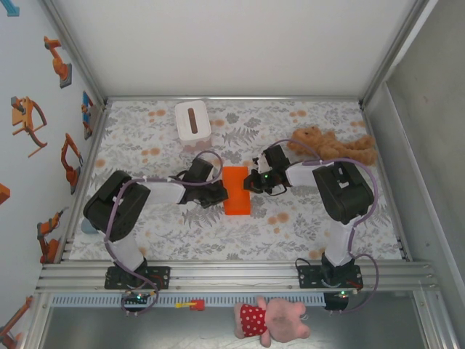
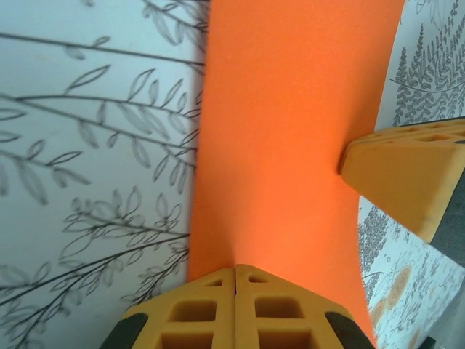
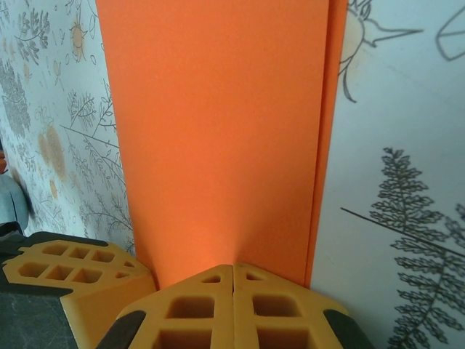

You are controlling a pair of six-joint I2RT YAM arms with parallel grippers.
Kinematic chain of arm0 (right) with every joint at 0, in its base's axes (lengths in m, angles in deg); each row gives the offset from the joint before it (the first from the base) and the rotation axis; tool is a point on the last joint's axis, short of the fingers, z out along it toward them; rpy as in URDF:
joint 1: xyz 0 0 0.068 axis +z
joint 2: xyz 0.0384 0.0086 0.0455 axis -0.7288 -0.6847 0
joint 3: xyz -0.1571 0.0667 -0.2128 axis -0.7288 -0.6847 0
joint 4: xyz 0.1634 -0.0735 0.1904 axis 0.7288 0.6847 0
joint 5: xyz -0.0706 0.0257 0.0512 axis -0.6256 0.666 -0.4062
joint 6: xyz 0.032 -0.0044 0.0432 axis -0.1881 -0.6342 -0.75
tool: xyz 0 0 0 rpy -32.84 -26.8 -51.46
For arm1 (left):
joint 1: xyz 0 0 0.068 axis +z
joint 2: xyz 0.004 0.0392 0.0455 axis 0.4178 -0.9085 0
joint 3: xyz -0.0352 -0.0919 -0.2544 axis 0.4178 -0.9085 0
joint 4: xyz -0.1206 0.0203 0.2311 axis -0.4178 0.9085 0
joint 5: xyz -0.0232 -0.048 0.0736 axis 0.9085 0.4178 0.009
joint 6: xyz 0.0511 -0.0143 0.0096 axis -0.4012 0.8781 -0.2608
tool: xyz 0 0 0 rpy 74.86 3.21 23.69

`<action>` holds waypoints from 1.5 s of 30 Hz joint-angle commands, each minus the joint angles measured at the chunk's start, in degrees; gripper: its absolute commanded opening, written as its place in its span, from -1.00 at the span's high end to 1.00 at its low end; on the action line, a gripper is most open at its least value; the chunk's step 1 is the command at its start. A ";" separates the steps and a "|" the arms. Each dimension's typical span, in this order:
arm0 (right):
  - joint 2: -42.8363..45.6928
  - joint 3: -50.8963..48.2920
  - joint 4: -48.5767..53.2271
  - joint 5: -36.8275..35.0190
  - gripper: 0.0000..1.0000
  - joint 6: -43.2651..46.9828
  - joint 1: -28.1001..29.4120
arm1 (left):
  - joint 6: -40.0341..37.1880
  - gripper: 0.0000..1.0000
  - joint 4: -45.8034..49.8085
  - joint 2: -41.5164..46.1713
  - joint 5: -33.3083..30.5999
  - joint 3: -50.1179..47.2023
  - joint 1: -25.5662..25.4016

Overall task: Fold a paper plane with a square sheet of paper (pick it up from the middle)
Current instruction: First fold the square sheet of paper in half at the center of the table.

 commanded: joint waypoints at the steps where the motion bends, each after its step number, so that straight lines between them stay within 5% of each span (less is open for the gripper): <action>1: -8.78 -5.73 11.64 -18.98 1.00 0.60 -0.28 | -2.19 1.00 8.48 3.17 -2.49 -3.40 1.98; 9: -8.53 -6.07 11.34 -18.78 1.00 0.42 -0.28 | -1.97 1.00 6.43 11.88 -0.50 -1.92 1.43; 24: -9.03 -6.43 10.73 -18.78 1.00 0.01 -0.27 | -0.67 1.00 1.39 0.64 2.83 -1.44 -2.44; 32: -9.14 -6.49 10.66 -19.06 1.00 -0.45 -0.26 | -2.63 1.00 4.07 10.28 -4.36 -13.01 -2.34; 38: -8.88 -6.68 10.27 -19.17 1.00 -0.62 -0.22 | -3.27 1.00 3.21 17.87 -4.39 -9.70 -2.51; 45: -9.05 -6.95 9.44 -18.88 1.00 -1.24 -0.21 | -3.29 1.00 -0.30 6.24 1.58 -1.92 -4.15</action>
